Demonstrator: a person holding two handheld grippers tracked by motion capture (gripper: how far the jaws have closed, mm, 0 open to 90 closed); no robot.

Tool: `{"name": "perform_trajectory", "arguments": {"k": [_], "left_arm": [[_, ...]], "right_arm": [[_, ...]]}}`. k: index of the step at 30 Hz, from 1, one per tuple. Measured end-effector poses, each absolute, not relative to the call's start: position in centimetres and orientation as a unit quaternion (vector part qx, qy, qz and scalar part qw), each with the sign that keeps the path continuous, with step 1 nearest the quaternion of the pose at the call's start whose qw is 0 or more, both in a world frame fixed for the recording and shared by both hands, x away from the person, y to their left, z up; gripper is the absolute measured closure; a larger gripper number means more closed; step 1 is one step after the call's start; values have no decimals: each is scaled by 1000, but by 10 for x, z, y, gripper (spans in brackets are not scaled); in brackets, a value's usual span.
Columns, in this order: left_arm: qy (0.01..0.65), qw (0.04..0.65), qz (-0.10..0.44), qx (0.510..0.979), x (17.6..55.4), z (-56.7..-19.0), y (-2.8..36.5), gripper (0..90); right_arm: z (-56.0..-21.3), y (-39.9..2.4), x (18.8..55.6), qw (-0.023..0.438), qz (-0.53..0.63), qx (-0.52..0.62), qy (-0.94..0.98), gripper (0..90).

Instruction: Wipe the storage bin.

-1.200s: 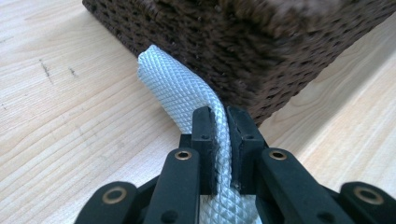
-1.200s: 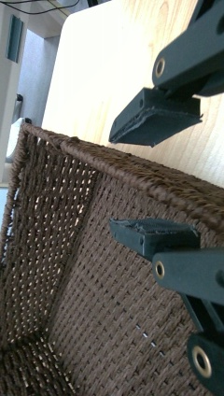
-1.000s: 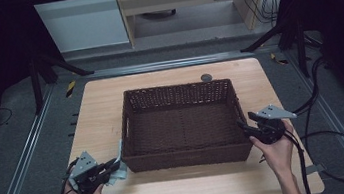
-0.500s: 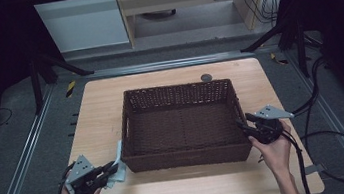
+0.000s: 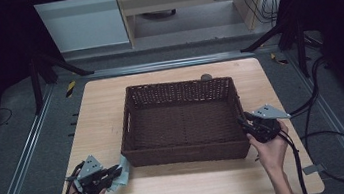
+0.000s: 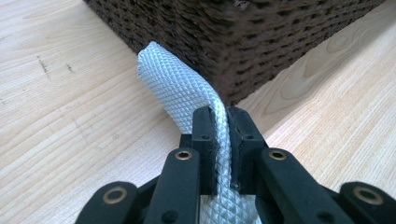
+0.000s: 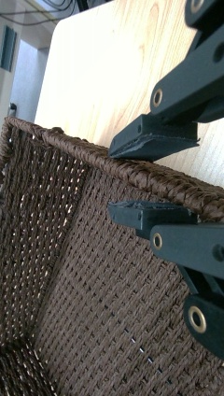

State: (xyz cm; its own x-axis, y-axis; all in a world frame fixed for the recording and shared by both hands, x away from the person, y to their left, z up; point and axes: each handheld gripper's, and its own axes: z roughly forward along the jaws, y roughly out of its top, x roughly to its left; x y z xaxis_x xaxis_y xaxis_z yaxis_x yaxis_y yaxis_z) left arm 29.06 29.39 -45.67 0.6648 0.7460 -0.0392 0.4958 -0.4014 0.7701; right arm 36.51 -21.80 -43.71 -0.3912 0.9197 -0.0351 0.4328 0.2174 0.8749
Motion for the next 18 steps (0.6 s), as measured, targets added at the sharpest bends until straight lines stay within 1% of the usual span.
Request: {"name": "perform_trajectory", "arguments": {"k": [4,5,7,8,11,15,18], "left_arm": [[375,409,171,814,289,-448,296,811],[373,419,176,809,287,-444,297,811],[371,435,188,798,284,-435,299,811],[370,442,191,794,282,-432,300,811],[365,465,207,779,276,-421,304,811],[362,472,218,774,275,-414,305,812],[360,463,210,782,275,-420,301,812]], "right_arm": [[-436,-217,364,292,416,469,722,659],[-436,-217,363,294,417,468,721,622],[-435,-218,363,298,419,469,718,589],[-435,-218,363,298,419,469,718,589],[-433,-221,361,302,433,472,706,550],[-428,-223,360,307,442,472,698,533],[-427,-223,359,305,444,473,697,521]]}}
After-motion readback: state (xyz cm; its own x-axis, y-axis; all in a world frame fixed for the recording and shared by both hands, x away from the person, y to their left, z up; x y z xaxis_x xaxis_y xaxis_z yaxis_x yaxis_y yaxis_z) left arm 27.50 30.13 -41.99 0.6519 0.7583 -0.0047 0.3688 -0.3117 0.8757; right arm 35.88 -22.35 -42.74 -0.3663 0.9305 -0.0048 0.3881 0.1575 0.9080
